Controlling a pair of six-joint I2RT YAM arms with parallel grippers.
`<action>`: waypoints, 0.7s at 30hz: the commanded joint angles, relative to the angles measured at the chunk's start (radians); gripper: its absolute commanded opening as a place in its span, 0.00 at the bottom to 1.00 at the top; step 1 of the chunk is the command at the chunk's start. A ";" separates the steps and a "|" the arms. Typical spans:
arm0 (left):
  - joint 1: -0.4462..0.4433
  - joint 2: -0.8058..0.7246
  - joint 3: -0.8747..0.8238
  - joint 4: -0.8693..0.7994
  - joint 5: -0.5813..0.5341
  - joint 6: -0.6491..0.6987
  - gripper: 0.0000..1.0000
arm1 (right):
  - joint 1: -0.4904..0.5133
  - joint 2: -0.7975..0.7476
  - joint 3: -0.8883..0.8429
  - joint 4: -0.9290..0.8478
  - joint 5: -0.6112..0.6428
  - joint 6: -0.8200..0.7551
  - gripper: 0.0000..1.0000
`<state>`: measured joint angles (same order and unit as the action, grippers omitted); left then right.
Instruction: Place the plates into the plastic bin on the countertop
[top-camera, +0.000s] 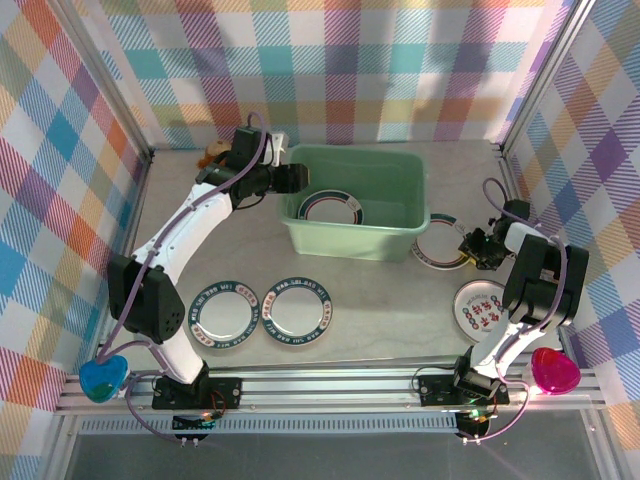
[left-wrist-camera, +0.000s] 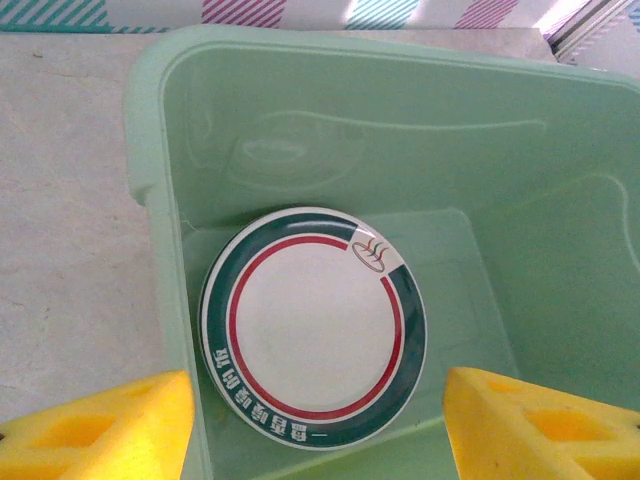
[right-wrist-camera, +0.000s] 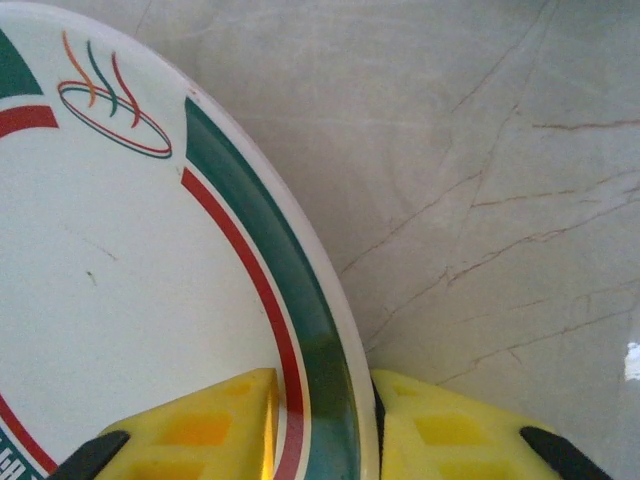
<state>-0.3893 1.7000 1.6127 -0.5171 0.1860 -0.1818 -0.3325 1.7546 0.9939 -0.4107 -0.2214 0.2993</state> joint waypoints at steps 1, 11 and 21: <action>0.007 -0.055 -0.017 0.048 -0.003 0.013 0.67 | 0.009 -0.042 -0.016 -0.003 -0.022 0.006 0.28; 0.007 -0.078 -0.039 0.078 -0.005 -0.002 0.67 | 0.008 -0.117 -0.035 0.014 -0.016 0.003 0.16; 0.009 -0.067 -0.021 0.084 0.003 -0.005 0.67 | 0.009 -0.206 -0.024 0.006 -0.025 0.025 0.01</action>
<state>-0.3893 1.6547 1.5845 -0.4614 0.1825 -0.1864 -0.3294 1.5986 0.9691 -0.3866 -0.2562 0.3183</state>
